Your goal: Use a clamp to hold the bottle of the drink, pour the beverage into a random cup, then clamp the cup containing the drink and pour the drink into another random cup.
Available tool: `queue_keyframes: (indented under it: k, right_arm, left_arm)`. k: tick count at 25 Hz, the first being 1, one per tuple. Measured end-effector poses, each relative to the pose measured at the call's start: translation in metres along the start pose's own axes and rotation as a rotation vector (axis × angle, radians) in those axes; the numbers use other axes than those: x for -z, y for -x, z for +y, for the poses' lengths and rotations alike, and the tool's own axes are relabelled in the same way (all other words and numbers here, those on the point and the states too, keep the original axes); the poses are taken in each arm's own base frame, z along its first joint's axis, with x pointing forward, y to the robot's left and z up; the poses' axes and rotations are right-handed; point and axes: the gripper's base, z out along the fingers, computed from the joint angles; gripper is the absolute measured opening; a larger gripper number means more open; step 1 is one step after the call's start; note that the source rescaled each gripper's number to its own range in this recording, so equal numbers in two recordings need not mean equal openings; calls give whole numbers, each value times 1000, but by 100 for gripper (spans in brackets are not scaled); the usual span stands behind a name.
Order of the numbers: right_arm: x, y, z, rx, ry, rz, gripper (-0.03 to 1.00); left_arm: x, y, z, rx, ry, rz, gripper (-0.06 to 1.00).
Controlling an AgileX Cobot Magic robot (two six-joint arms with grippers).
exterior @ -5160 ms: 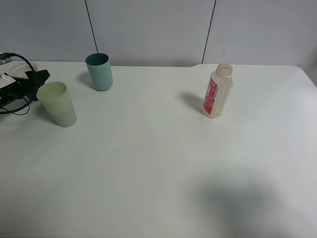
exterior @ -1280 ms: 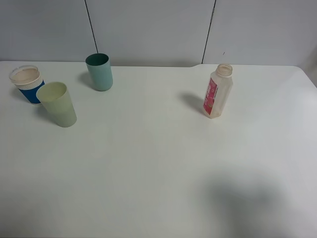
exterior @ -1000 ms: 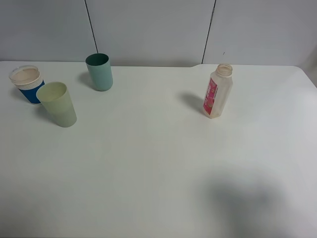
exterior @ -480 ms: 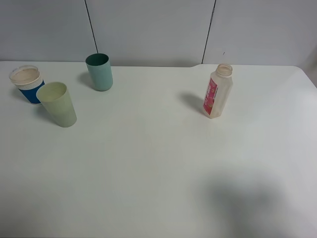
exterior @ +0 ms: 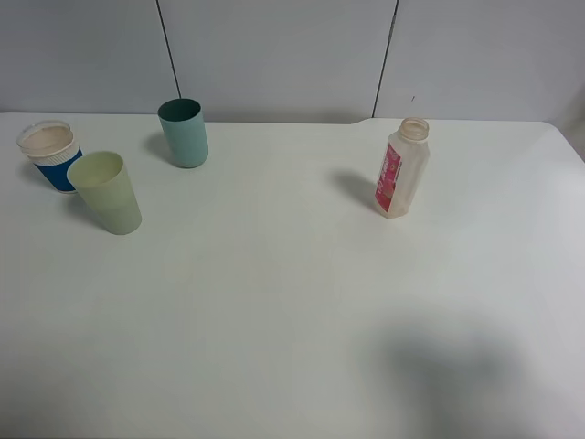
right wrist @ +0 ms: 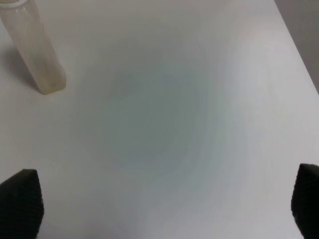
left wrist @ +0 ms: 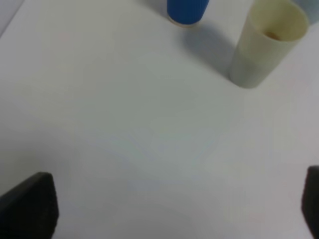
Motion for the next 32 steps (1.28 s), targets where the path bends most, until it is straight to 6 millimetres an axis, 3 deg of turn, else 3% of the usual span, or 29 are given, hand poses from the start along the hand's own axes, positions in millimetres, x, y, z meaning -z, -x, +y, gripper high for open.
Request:
queue_keyframes:
  k: [6, 15, 21, 32]
  right_arm:
    - [0, 0, 0, 0, 0, 0, 100]
    - [0, 0, 0, 0, -1, 0, 100]
    - [0, 0, 0, 0, -1, 0, 100]
    - [0, 0, 0, 0, -1, 0, 100]
  left_arm:
    - [-8, -14, 2, -10, 0, 6, 97]
    - [-10, -13, 2, -85, -17, -106, 97]
    - [-11, -14, -3, -189, -71, -123, 97]
    - [-12, -15, -5, -229, -93, -120, 97]
